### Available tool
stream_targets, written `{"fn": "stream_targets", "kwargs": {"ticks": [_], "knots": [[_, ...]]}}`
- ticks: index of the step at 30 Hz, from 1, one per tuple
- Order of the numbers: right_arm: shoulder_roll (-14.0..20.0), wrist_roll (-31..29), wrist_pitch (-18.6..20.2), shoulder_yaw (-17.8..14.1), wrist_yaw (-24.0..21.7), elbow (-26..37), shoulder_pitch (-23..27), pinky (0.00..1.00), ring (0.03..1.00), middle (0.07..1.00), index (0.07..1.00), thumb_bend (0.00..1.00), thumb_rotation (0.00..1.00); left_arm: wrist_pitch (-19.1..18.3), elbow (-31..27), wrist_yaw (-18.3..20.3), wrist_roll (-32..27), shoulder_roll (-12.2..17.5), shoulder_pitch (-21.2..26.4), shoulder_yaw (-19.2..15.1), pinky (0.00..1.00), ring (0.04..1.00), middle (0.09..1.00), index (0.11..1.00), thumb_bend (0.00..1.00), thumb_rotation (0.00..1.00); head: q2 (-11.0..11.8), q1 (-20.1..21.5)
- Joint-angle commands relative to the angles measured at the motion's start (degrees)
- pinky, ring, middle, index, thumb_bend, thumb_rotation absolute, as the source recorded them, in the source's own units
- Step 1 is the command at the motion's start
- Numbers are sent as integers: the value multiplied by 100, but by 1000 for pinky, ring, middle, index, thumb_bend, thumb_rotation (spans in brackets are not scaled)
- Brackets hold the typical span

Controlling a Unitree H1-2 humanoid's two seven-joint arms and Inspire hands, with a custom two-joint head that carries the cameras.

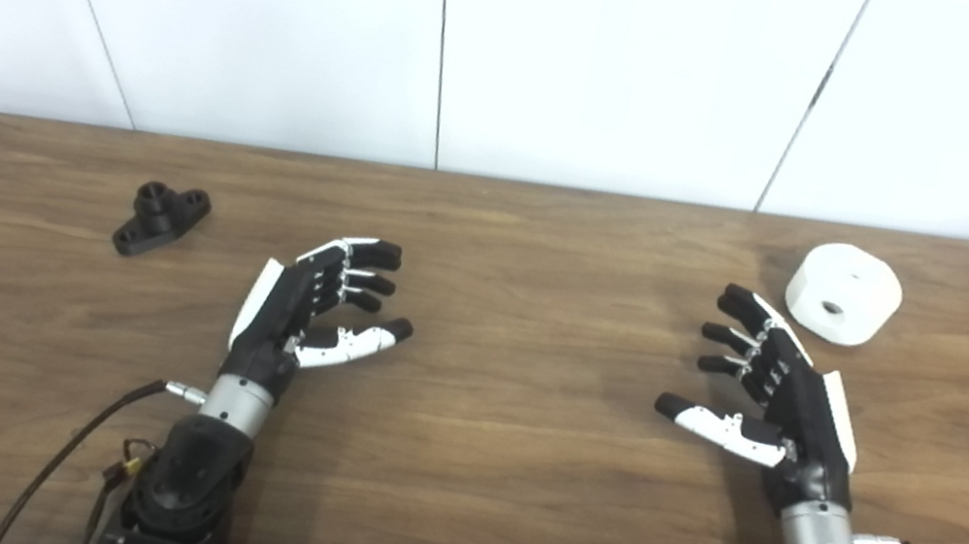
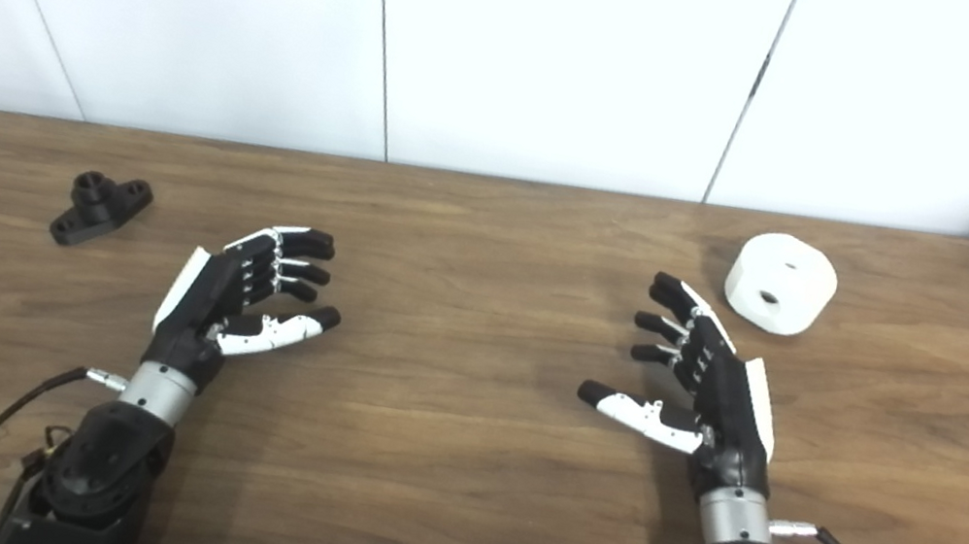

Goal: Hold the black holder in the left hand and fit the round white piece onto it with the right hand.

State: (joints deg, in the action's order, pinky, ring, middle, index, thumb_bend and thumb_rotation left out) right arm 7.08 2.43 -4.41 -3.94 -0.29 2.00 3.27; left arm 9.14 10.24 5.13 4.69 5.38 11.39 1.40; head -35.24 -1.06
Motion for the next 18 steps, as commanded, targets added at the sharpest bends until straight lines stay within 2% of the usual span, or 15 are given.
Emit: {"fn": "stream_targets", "kwargs": {"ticks": [1,11,14,18], "knots": [[35,-35,-62,-10,-12,209,101,625,764,843,832,766,44,89,99,-15,-71,-57,-13,39,587,673,744,706,696,0,-3,-8],[34,-25,-51,-20,1,194,121,632,766,844,830,767,45,119,160,-11,-93,-72,14,35,610,674,742,707,709,0,28,-80],[70,-47,-105,-32,-22,141,135,634,763,844,831,766,52,129,195,-15,-99,-106,26,49,610,676,743,707,703,0,74,-404],[156,-244,-340,-82,-126,-123,178,635,762,848,831,759,45,106,349,-46,-113,-219,72,67,613,682,734,695,703,0,306,-1065]]}}
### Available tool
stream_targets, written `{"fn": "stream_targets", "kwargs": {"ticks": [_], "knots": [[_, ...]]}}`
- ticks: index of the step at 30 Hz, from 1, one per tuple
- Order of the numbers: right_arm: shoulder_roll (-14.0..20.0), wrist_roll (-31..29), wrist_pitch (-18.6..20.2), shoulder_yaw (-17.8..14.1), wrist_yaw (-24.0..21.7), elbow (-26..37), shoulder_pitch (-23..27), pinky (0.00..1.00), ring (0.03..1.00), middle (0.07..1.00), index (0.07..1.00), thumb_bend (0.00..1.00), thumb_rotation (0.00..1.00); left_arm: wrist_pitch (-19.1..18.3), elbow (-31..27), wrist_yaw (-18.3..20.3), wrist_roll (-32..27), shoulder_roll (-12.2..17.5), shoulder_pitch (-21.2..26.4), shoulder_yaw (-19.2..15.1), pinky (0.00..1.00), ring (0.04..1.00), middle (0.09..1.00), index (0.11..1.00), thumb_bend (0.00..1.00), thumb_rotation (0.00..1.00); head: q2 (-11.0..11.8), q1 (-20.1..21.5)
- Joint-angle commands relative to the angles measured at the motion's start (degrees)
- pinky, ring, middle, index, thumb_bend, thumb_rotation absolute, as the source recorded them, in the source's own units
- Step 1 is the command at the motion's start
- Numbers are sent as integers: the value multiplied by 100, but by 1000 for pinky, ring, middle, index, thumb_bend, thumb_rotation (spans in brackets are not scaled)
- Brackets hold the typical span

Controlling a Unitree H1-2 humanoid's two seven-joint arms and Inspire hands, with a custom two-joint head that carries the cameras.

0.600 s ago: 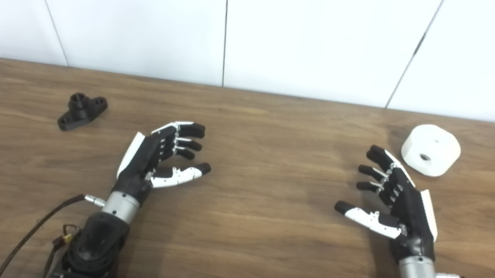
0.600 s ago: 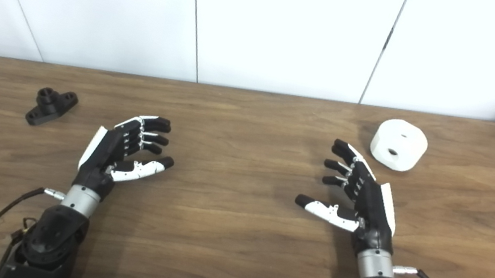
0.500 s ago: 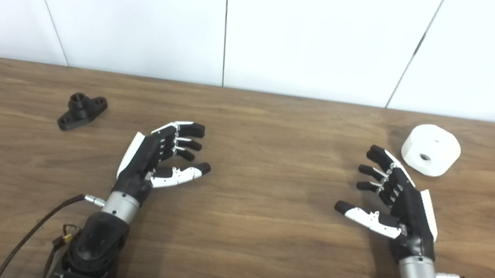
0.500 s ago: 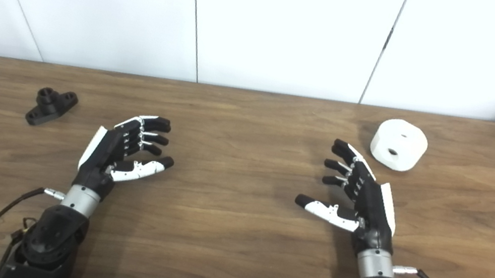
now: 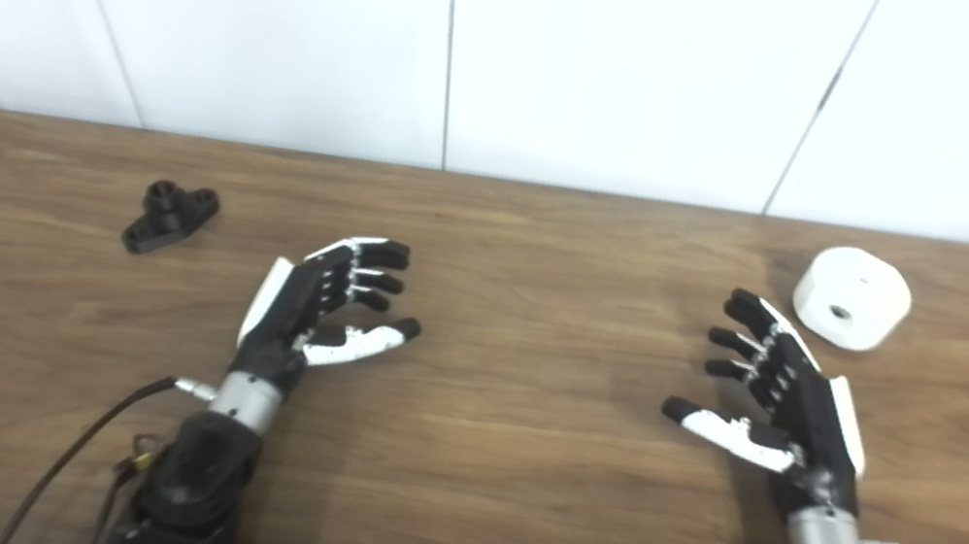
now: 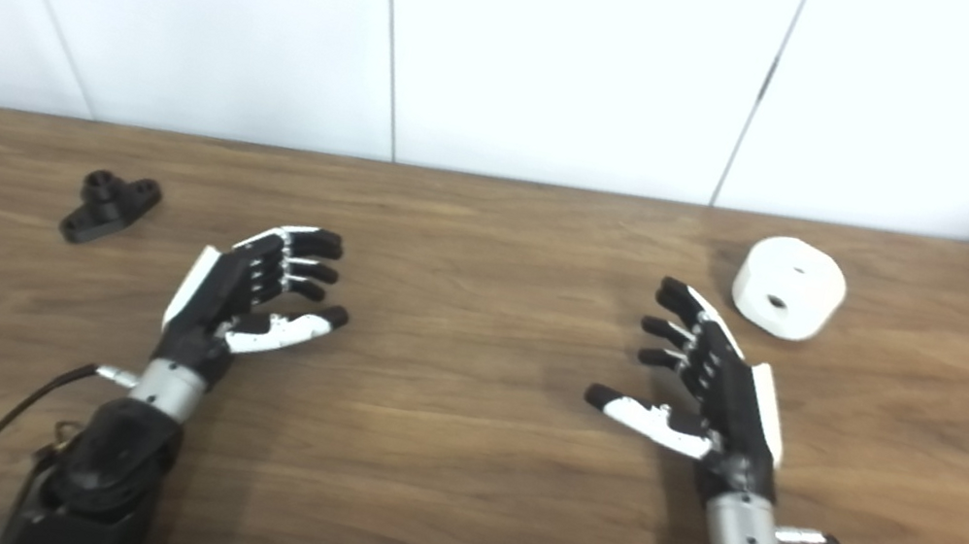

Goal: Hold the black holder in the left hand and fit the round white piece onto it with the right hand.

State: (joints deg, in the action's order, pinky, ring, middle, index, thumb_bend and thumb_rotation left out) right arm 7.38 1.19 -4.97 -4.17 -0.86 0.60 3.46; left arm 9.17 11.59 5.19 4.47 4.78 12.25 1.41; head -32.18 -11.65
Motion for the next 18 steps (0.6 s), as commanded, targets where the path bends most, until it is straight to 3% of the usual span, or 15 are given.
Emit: {"fn": "stream_targets", "kwargs": {"ticks": [1,4,8,12,18], "knots": [[157,-152,-362,-81,-84,-83,172,630,761,849,829,761,44,113,281,-60,-85,-190,5,74,615,681,734,697,707,0,66,-187],[251,-238,-553,-160,-116,-372,202,614,753,845,822,788,81,114,429,-122,-44,-311,42,91,622,681,742,703,716,0,295,-623],[244,-414,-257,-249,-143,-188,125,625,774,855,835,778,59,269,619,-147,-12,-427,64,133,611,689,761,717,709,0,450,-854],[270,-396,-103,-277,-111,-90,94,627,772,857,844,768,65,322,665,-190,54,-471,59,170,568,689,771,721,707,0,479,-932],[300,-404,-23,-323,-107,-23,65,603,749,852,837,760,57,267,652,-206,26,-517,68,175,581,688,764,720,708,0,438,-978]]}}
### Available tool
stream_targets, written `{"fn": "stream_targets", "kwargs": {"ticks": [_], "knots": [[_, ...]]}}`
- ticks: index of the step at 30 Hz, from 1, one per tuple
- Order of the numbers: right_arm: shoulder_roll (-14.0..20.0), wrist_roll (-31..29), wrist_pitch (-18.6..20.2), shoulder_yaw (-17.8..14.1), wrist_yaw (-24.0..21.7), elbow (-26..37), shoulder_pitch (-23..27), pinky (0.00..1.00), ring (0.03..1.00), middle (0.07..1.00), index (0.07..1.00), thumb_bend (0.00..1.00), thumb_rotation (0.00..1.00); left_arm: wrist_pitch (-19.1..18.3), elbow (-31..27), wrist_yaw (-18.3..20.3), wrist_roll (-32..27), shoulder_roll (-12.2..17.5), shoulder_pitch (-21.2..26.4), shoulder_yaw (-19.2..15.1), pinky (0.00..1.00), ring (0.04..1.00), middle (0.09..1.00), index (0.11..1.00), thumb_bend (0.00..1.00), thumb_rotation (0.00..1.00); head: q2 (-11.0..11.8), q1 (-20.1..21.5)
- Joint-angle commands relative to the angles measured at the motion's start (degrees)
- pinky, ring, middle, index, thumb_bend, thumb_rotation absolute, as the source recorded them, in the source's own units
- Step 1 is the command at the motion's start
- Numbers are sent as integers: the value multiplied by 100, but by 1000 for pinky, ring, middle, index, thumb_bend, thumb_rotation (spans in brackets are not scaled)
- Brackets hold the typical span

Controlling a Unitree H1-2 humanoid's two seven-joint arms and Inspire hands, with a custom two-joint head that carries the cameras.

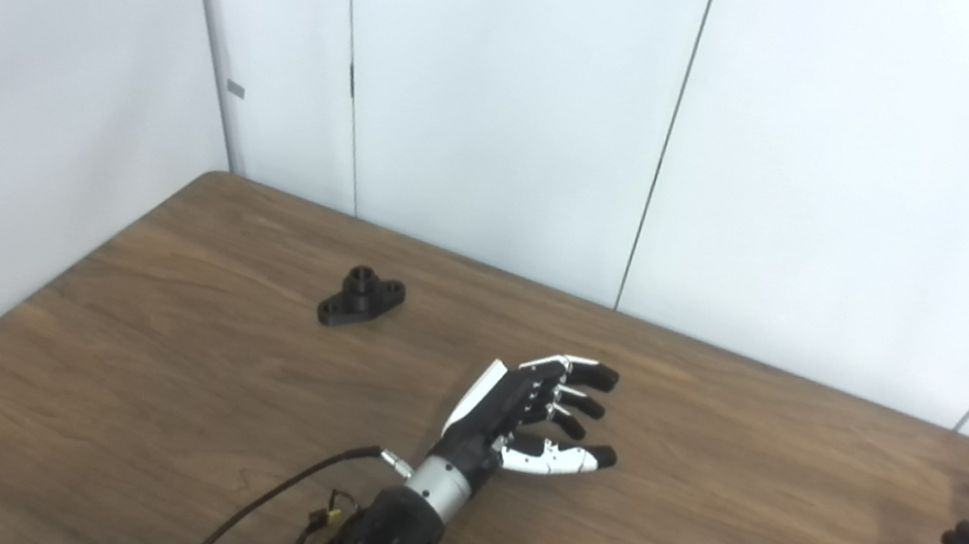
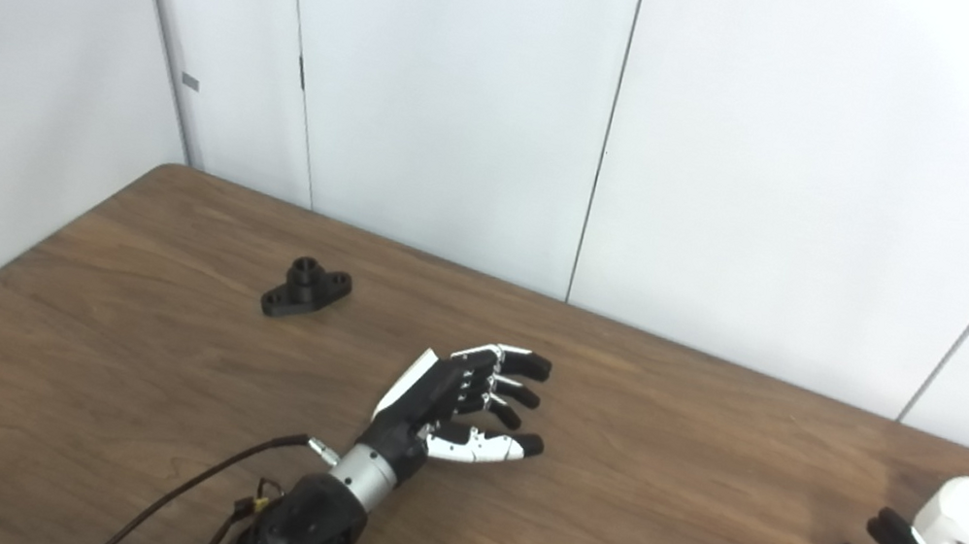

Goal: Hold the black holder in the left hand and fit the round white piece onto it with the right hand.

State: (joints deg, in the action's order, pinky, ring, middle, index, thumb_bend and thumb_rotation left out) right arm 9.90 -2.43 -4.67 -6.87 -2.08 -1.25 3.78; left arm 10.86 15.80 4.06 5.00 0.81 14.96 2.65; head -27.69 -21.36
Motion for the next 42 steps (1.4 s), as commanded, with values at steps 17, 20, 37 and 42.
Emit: {"fn": "stream_targets", "kwargs": {"ticks": [17,20,37,42], "knots": [[94,-95,-116,-71,-18,61,70,581,721,840,820,771,46,-202,-336,154,-354,180,-109,-148,593,647,774,694,704,0,-55,-30],[108,-139,-94,-88,-23,41,93,583,726,840,819,781,61,-303,-539,244,-321,444,-59,-194,614,634,747,684,710,0,-70,-40],[158,-152,38,-94,-42,83,102,587,724,836,816,781,62,-758,-1524,59,850,1669,317,-324,632,813,829,742,777,40,-120,-146],[160,-252,137,-155,-36,121,117,582,725,844,818,780,65,-820,-1656,-206,894,1701,456,-646,605,771,834,794,772,3,-132,-171]]}}
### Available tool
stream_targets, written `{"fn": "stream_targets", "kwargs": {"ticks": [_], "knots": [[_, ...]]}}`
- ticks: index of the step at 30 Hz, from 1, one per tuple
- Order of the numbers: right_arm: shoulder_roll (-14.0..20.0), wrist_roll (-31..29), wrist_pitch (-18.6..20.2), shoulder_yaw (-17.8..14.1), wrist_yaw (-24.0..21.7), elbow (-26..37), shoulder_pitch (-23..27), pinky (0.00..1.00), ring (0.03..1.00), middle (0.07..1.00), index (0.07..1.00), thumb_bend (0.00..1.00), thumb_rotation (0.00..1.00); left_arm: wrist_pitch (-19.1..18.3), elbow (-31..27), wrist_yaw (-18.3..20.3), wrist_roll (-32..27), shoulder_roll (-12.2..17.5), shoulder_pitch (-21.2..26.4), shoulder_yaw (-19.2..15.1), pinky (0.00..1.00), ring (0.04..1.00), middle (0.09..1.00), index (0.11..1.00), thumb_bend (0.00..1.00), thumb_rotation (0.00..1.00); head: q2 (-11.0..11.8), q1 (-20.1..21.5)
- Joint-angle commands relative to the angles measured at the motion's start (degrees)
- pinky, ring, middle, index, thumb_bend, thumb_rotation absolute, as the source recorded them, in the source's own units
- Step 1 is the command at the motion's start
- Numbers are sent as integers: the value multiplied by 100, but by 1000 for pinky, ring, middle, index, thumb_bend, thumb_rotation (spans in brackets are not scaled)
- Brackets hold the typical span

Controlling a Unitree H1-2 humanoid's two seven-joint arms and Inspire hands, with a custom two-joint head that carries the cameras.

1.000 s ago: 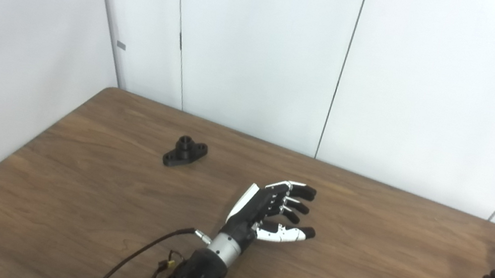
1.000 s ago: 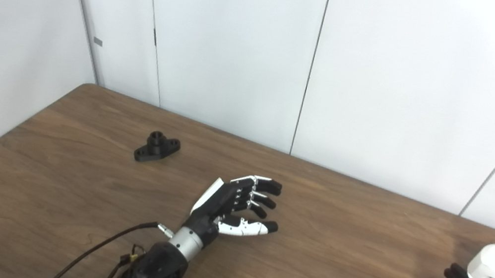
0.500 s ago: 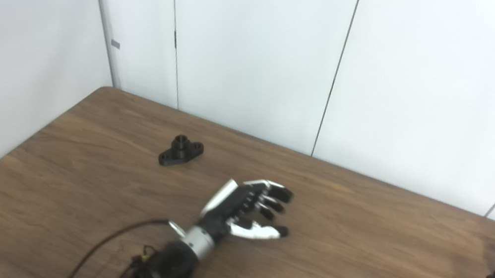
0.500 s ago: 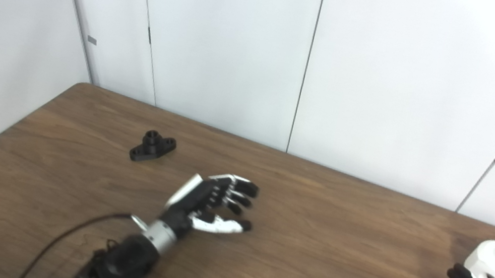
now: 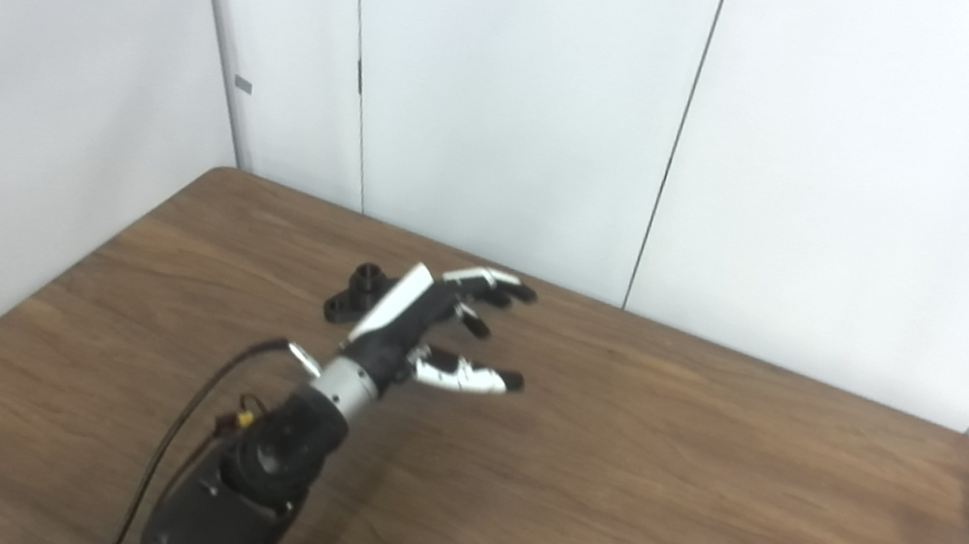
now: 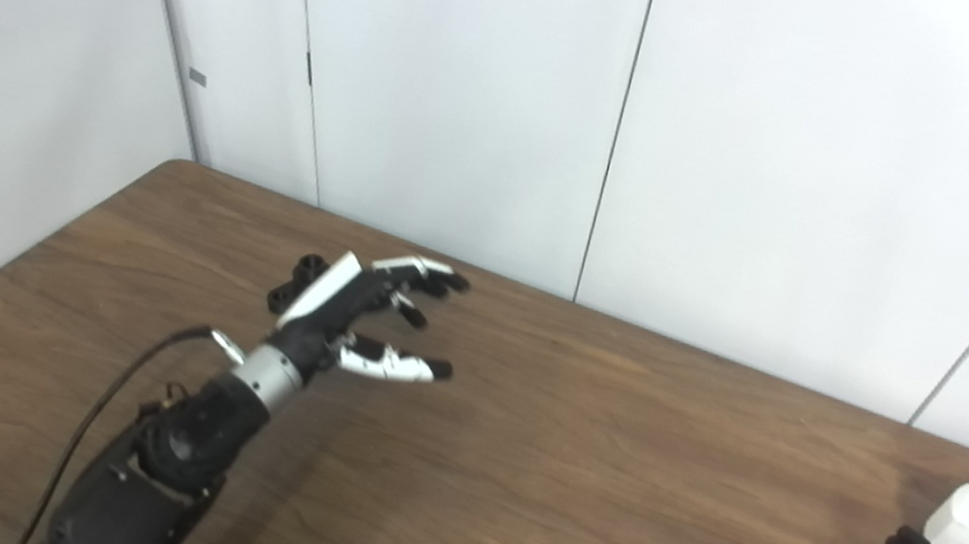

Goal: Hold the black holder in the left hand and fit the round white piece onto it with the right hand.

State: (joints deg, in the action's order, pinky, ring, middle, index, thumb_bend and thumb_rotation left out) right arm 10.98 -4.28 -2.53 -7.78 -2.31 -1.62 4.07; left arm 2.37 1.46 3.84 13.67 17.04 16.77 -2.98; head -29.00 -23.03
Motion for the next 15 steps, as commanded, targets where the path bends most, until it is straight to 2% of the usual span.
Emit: {"fn": "stream_targets", "kwargs": {"ticks": [1,3,5,8,15], "knots": [[60,-72,-88,-71,-14,143,91,578,723,844,818,777,64,-4,-255,-237,65,82,295,-137,594,762,834,802,768,1,-1,-12],[85,-30,-116,-64,-6,124,93,569,717,841,817,772,63,-151,-318,-380,181,104,342,-257,602,769,849,822,757,0,-12,-29],[94,-32,-115,-63,-15,122,93,570,712,835,816,777,68,-185,-294,-553,353,163,393,-350,677,826,860,832,749,29,-15,-38],[106,-66,-119,-65,-43,118,86,575,714,835,817,781,66,-209,-199,-803,640,281,469,-460,737,887,893,814,758,106,-29,-56],[111,-107,-57,-66,-58,162,68,579,722,842,817,784,67,-510,3,-1108,987,544,635,-662,926,994,968,818,760,146,-32,-66]]}}
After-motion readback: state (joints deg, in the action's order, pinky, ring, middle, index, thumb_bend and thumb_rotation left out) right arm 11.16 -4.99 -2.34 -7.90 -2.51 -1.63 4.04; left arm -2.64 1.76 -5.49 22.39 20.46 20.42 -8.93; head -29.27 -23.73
